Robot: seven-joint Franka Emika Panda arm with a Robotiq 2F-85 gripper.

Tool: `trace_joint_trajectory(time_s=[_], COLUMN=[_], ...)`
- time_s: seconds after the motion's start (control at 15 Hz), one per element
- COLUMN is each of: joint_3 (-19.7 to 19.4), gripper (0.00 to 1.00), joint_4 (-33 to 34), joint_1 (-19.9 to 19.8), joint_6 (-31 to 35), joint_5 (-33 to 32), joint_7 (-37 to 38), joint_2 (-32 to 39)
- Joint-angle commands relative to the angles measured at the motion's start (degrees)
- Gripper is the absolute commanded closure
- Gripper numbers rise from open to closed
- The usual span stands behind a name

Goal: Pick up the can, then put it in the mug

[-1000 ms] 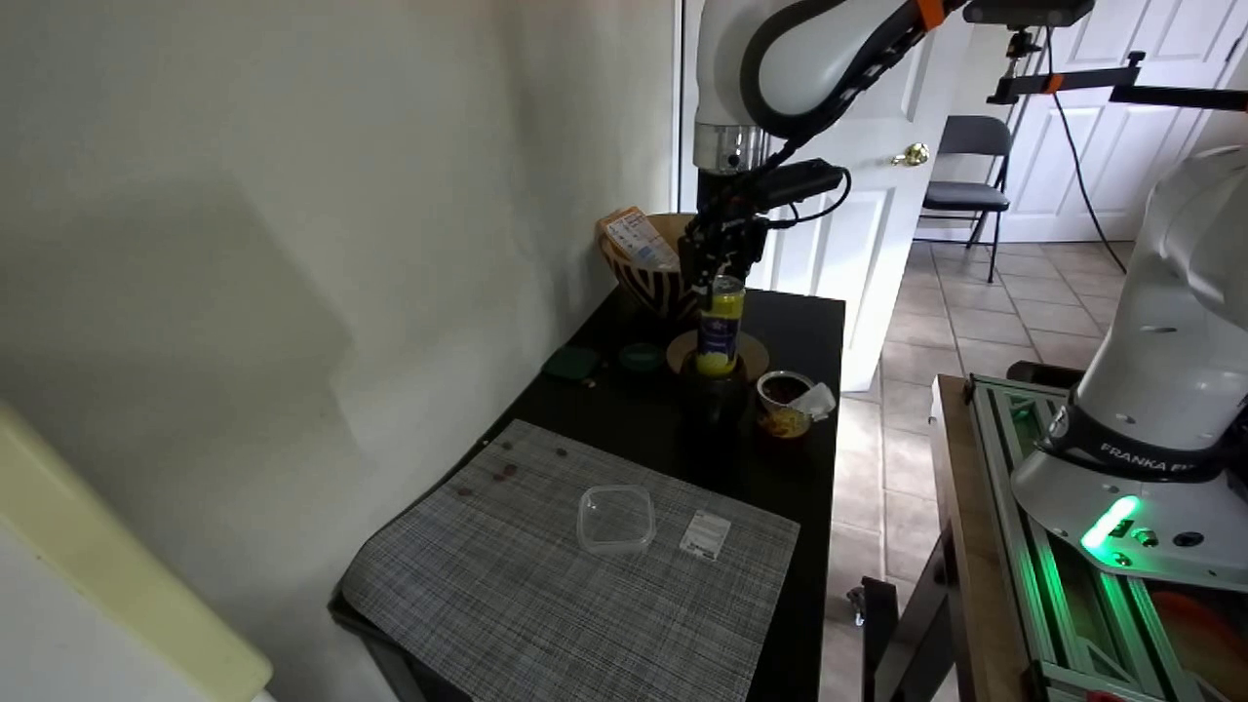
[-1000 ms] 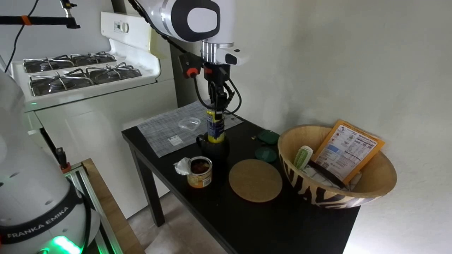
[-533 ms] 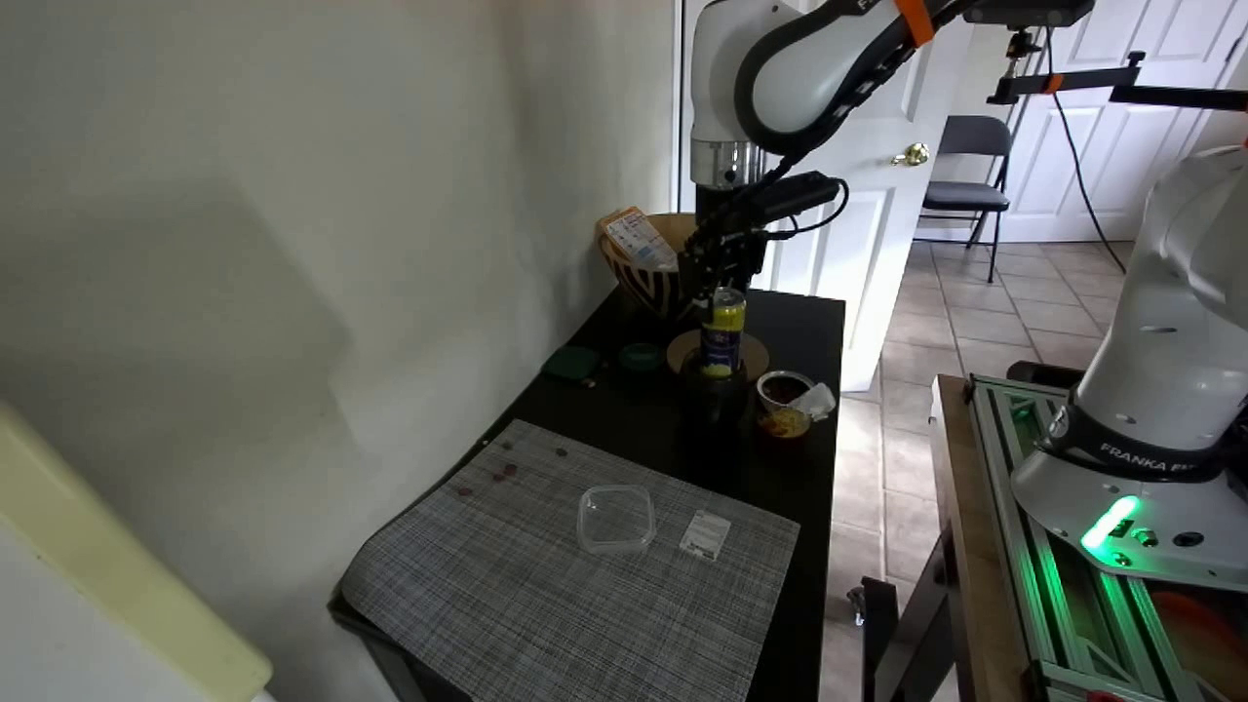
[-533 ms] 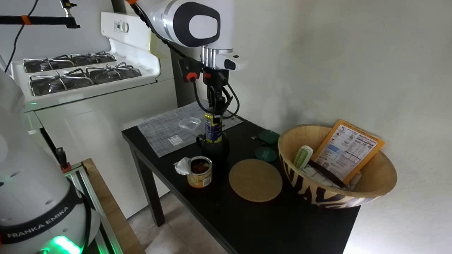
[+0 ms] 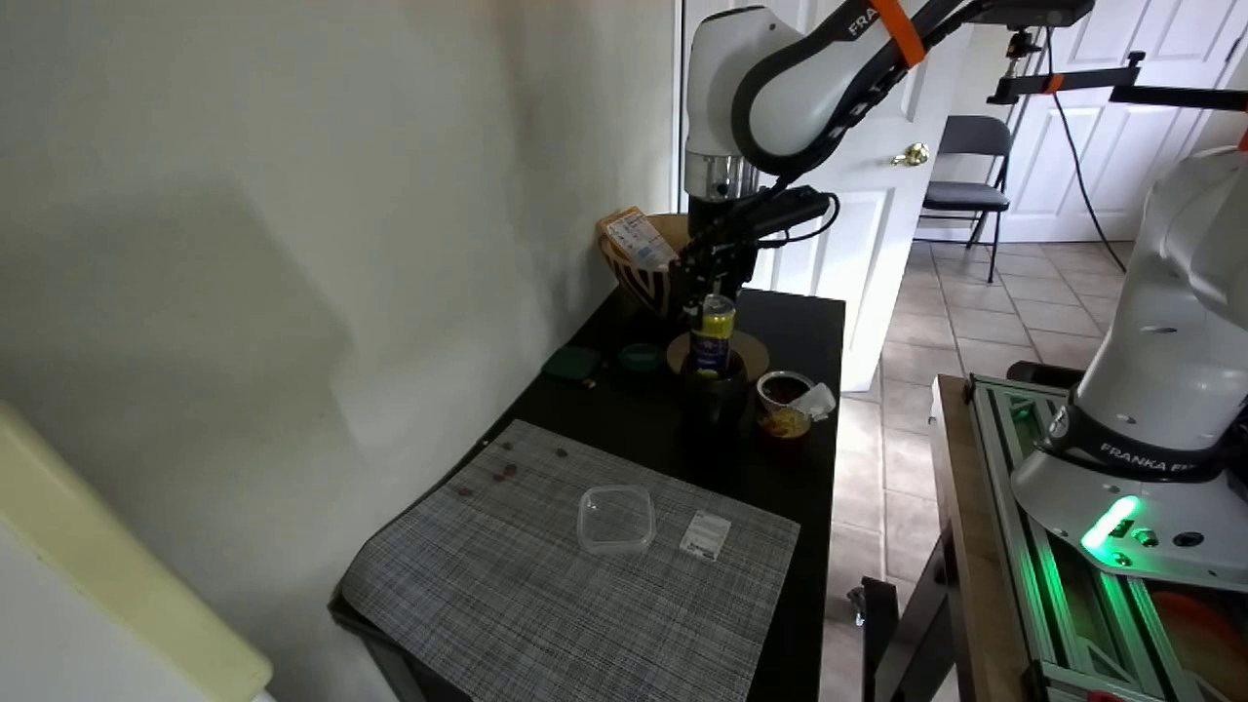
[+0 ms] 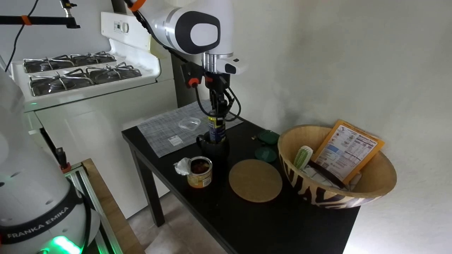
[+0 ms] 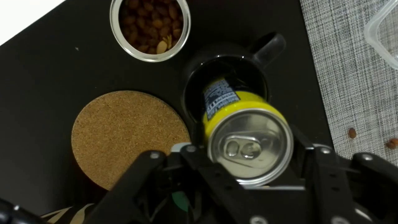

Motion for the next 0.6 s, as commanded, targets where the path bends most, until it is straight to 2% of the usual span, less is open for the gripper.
trace_joint_trajectory(time_s=[0.0,0.53], joint_3=[0.01,-0.15], gripper=[0.62,0.62], joint_4=[-1.17,-1.85], joint_1=[0.73,1.26], joint_6=[2.25,3.22], joint_5=[-0.94,-0.78], joint_7=[1.97,2.25], joint_2=[0.1,1.45])
